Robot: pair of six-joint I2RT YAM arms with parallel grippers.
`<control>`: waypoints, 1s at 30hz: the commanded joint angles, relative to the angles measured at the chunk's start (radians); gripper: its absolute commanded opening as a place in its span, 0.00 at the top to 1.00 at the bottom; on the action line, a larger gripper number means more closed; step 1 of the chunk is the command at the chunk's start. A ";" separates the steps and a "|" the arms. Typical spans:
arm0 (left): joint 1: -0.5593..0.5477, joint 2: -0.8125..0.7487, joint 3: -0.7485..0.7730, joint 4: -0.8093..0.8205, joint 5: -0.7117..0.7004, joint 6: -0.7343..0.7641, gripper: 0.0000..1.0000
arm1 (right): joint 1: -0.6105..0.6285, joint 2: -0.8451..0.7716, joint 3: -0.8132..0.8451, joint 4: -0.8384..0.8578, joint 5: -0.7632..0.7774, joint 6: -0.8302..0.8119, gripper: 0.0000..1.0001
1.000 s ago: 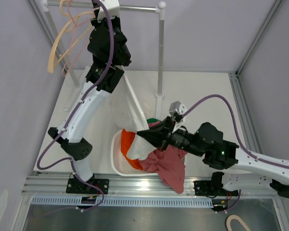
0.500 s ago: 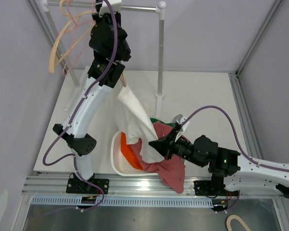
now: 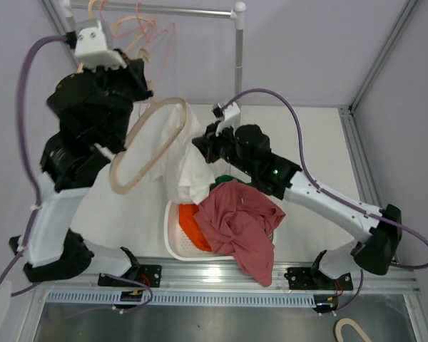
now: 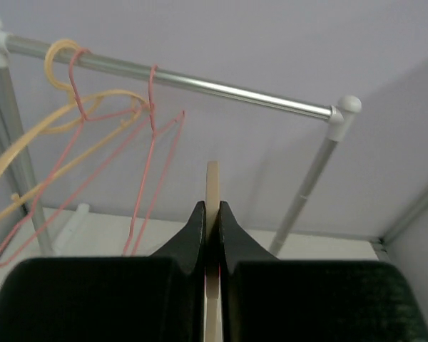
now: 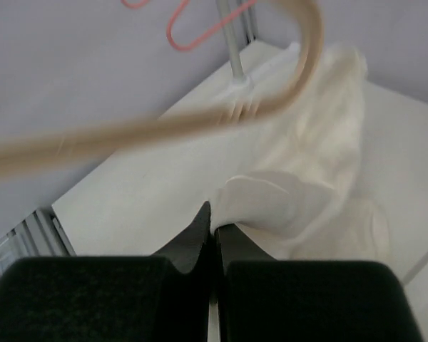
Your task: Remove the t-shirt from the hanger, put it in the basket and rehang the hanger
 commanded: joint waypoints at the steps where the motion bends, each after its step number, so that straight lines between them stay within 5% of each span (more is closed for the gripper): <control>1: -0.023 -0.191 -0.129 -0.175 0.175 -0.232 0.99 | -0.050 0.106 0.192 0.055 -0.104 -0.061 1.00; 3: -0.035 -0.345 -0.351 -0.123 0.238 -0.235 0.99 | -0.080 0.204 0.336 0.030 -0.100 -0.093 1.00; 8: -0.035 -0.600 -0.549 -0.083 0.370 -0.229 0.99 | -0.142 0.400 0.678 -0.063 -0.155 -0.150 1.00; 14: -0.035 -0.770 -0.725 -0.147 0.195 -0.200 0.99 | -0.136 0.542 1.169 -0.114 -0.185 -0.222 1.00; 23: -0.035 -0.766 -0.886 -0.057 0.057 -0.145 0.99 | -0.013 0.292 1.027 0.325 -0.118 -0.366 1.00; 30: -0.035 -0.709 -0.922 0.020 0.035 -0.128 0.99 | 0.061 0.215 1.130 0.357 -0.143 -0.455 1.00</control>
